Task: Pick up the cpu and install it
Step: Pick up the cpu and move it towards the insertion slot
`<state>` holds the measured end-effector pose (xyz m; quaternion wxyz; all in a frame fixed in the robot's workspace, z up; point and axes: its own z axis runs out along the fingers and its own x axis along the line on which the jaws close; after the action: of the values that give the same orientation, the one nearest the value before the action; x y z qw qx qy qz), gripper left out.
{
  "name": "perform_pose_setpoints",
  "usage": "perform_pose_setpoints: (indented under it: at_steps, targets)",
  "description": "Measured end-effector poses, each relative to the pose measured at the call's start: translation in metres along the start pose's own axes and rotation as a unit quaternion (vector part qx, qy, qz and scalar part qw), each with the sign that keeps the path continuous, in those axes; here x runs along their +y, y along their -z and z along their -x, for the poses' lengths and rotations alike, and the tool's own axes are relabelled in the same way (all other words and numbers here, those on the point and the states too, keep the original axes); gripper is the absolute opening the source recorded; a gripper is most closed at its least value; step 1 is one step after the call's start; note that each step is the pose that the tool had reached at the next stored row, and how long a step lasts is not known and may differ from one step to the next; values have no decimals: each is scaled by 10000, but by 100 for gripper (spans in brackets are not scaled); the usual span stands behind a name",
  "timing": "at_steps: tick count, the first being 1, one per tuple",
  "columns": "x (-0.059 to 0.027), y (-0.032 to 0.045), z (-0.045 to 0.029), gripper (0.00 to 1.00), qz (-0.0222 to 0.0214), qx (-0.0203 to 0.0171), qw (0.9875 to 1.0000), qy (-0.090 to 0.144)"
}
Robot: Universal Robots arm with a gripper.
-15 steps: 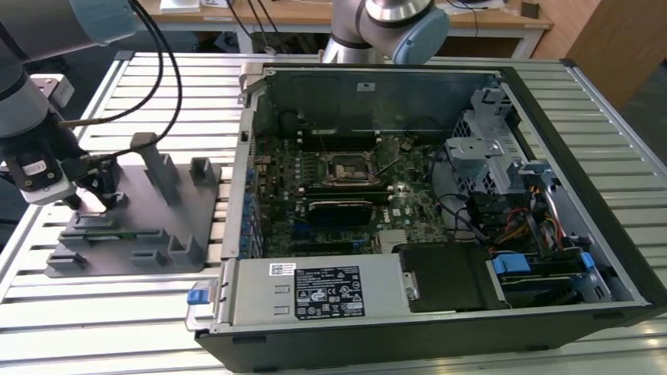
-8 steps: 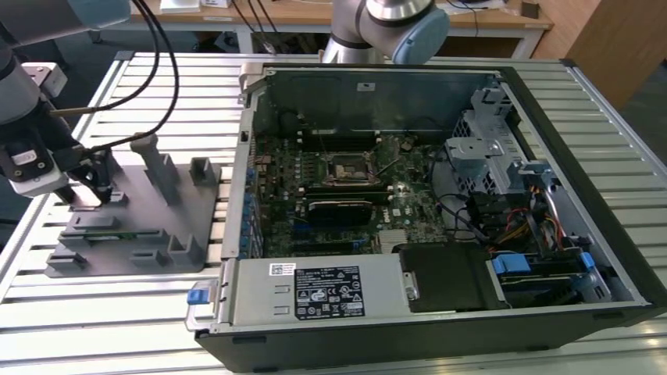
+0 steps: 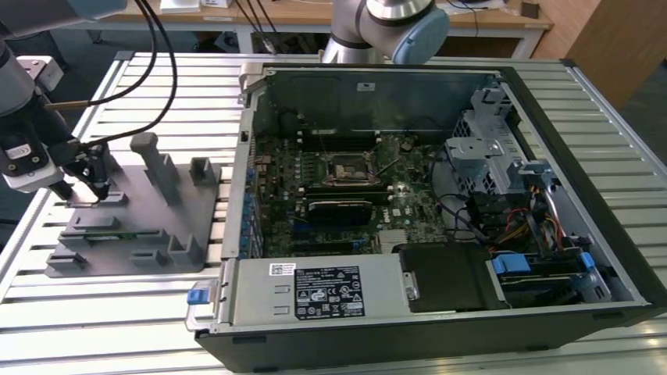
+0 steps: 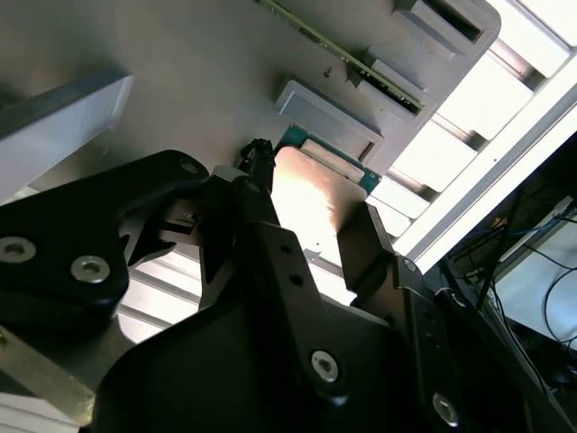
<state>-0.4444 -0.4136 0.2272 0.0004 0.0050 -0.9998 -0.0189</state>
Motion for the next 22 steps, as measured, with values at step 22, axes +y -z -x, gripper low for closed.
perform_pose_setpoints:
  at_steps: [22]
  targets:
    - [9,234,0,53,4,0,10000,0]
